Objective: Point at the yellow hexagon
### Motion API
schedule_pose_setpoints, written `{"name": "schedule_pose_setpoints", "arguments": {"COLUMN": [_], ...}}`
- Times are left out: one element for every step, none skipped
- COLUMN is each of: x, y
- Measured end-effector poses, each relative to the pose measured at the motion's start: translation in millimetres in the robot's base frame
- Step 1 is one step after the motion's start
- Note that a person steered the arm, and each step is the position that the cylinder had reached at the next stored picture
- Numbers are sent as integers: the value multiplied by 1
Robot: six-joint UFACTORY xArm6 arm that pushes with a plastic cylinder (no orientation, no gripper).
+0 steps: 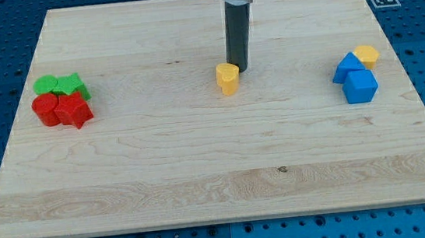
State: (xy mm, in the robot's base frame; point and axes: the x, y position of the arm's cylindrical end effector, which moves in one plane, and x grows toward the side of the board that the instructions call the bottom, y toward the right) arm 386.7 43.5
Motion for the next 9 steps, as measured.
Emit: {"name": "schedule_pose_setpoints", "arguments": {"x": [-25,-40,-56,-55,-39,-35,-35,-35,-16], "y": [29,71,106,135,152,176,211,241,253]}}
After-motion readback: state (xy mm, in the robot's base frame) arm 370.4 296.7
